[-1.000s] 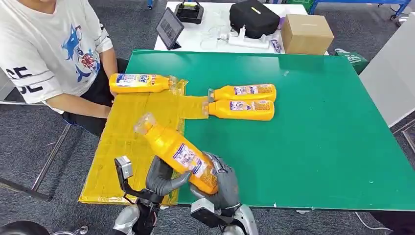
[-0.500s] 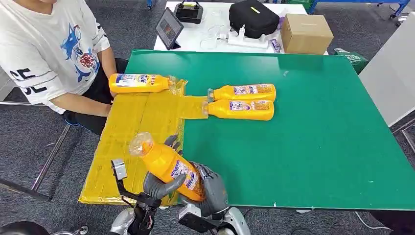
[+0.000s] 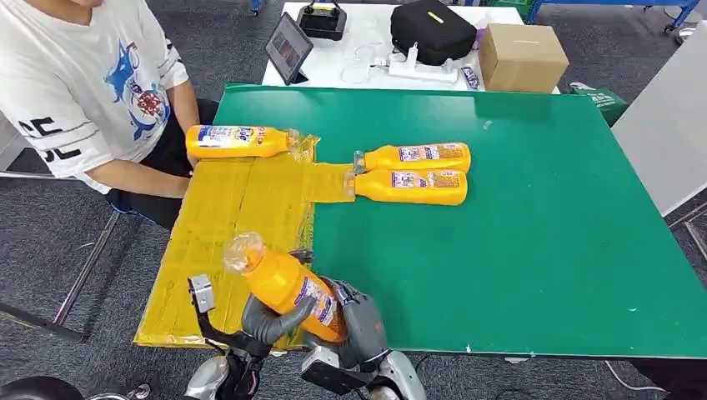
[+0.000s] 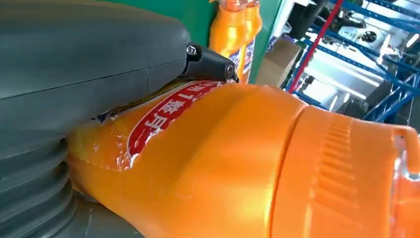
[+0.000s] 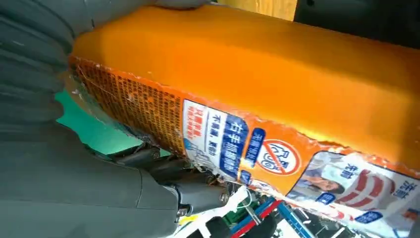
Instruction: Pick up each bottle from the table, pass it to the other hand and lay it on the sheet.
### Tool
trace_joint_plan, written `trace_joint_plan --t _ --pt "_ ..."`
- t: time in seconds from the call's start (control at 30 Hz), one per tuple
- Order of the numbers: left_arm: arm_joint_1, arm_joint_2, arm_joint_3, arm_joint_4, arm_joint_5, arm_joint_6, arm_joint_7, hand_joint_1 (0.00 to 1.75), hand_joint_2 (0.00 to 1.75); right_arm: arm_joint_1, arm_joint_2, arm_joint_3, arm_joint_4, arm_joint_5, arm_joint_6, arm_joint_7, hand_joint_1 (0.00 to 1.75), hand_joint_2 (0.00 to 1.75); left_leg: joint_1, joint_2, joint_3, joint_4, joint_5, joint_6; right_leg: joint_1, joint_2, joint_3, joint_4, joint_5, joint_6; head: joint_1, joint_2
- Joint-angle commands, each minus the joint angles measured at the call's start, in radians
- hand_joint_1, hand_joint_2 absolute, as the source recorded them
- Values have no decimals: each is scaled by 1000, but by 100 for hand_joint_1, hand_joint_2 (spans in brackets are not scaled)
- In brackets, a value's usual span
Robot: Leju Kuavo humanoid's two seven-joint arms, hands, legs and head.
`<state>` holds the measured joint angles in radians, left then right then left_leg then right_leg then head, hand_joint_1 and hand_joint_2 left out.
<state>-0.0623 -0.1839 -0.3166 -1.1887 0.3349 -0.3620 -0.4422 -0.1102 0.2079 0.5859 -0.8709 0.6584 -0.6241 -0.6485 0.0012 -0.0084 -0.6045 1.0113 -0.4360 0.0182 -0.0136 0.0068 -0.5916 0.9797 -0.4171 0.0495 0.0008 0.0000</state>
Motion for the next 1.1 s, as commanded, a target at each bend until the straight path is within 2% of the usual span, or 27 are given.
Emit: trace_joint_plan --t 0.03,0.07,0.1,0.13,0.23,0.27,0.33,0.37,0.4,0.53,0.6,0.67,0.77,0.8,0.83,0.87,0.97,1.0,1.07,1.1 --pt "-38 10 -57 13 -20 -28 -13 175 175 -17 -19 27 11 13 46 11 145 175 1 -1 2 0 -1 -1 1 -2 3 0 -1 -1 0 0" --pt "-37 10 -54 10 -20 -27 -13 175 175 -18 -18 23 8 11 48 12 65 175 1 -1 1 0 0 0 1 -2 1 0 0 -1 0 0" --pt "-34 10 -49 7 -19 -28 -13 175 175 -16 -15 14 -1 7 46 14 5 175 1 -1 3 0 -1 -1 1 -2 4 -1 -1 -2 0 0" --pt "-30 9 -40 1 -15 -27 -13 175 175 -14 -12 2 -12 3 45 19 0 175 0 -1 2 0 0 -1 1 -2 2 0 -1 -1 0 0" --pt "-17 6 -22 -25 -30 -6 -15 175 175 2 -8 -32 -77 -35 76 25 0 175 1 0 3 0 -1 -1 1 -1 4 0 -1 -2 0 0" --pt "-14 5 -17 -32 -33 -3 -14 175 175 7 -10 -38 -101 -41 90 32 0 0 2 0 3 1 -2 -1 2 -1 4 0 -2 -2 0 0" --pt "-2 0 12 -60 -54 47 -18 175 175 32 -10 -85 -209 -192 252 31 0 0 1 1 1 1 -1 -1 1 0 2 0 -1 -1 0 0" --pt "1 5 16 -71 -52 48 -18 175 175 39 -16 -84 -247 -190 271 51 0 0 1 1 3 1 -2 -1 2 -1 4 0 -2 -2 -1 0" --pt "0 5 30 -86 -94 96 -36 175 175 60 -28 -102 -343 -261 328 13 0 0 1 0 1 1 -1 -1 1 -1 2 1 -1 -1 0 0" --pt "-18 3 78 -100 -135 160 -53 175 175 85 -50 -143 -522 -339 394 20 0 0 1 0 0 1 -1 -1 1 -1 1 1 -1 -1 0 0" --pt "-24 6 85 -103 -135 161 -50 175 175 88 -55 -150 -551 -343 409 38 0 0 1 0 1 1 -1 -1 1 -1 2 1 -1 -2 0 0" --pt "-23 4 85 -102 -135 161 -50 175 175 91 -53 -150 -548 -343 408 37 0 0 0 -1 0 0 0 0 0 -2 1 0 0 -1 0 0" --pt "-51 -1 113 -116 -238 301 -96 175 175 100 -51 -172 -612 -367 380 -12 0 0 1 -1 2 1 -1 -1 1 -2 3 0 -1 -2 0 0" --pt "-82 -3 130 -119 -349 435 -131 175 175 110 -43 -191 -666 -381 348 -38 0 0 1 -2 1 1 -1 -1 1 -3 2 1 -1 -2 0 0" --pt "-111 -10 155 -118 -418 540 -140 175 175 117 -26 -211 -721 -360 232 -50 0 0 1 -2 -1 1 0 -1 1 -3 0 1 -1 -1 0 0" --pt "-144 -5 157 -115 -556 682 -169 175 175 114 -19 -219 -770 -401 205 -50 0 0 1 -4 -1 3 0 -1 1 -5 0 2 -1 -2 0 0" --pt "-260 28 180 -26 -807 872 -110 175 175 101 7 -271 -815 -512 166 -50 0 0 1 -4 -3 3 1 -1 1 -5 -1 2 -1 -2 0 0" --pt "-312 52 180 52 -973 961 -70 175 175 90 17 -291 -800 -525 153 -49 0 0 2 -4 -1 3 0 -1 2 -4 1 2 -1 -2 0 0" --pt "-368 70 183 145 -1033 949 -39 175 175 76 20 -300 -777 -543 158 -50 0 0 1 -4 2 0 2 -2 2 -5 4 0 0 -2 0 0" --pt "-407 96 162 229 -1195 1008 -3 175 175 68 16 -296 -764 -537 153 -50 0 0 1 -4 2 -1 3 -2 1 -4 4 0 1 -2 0 0"
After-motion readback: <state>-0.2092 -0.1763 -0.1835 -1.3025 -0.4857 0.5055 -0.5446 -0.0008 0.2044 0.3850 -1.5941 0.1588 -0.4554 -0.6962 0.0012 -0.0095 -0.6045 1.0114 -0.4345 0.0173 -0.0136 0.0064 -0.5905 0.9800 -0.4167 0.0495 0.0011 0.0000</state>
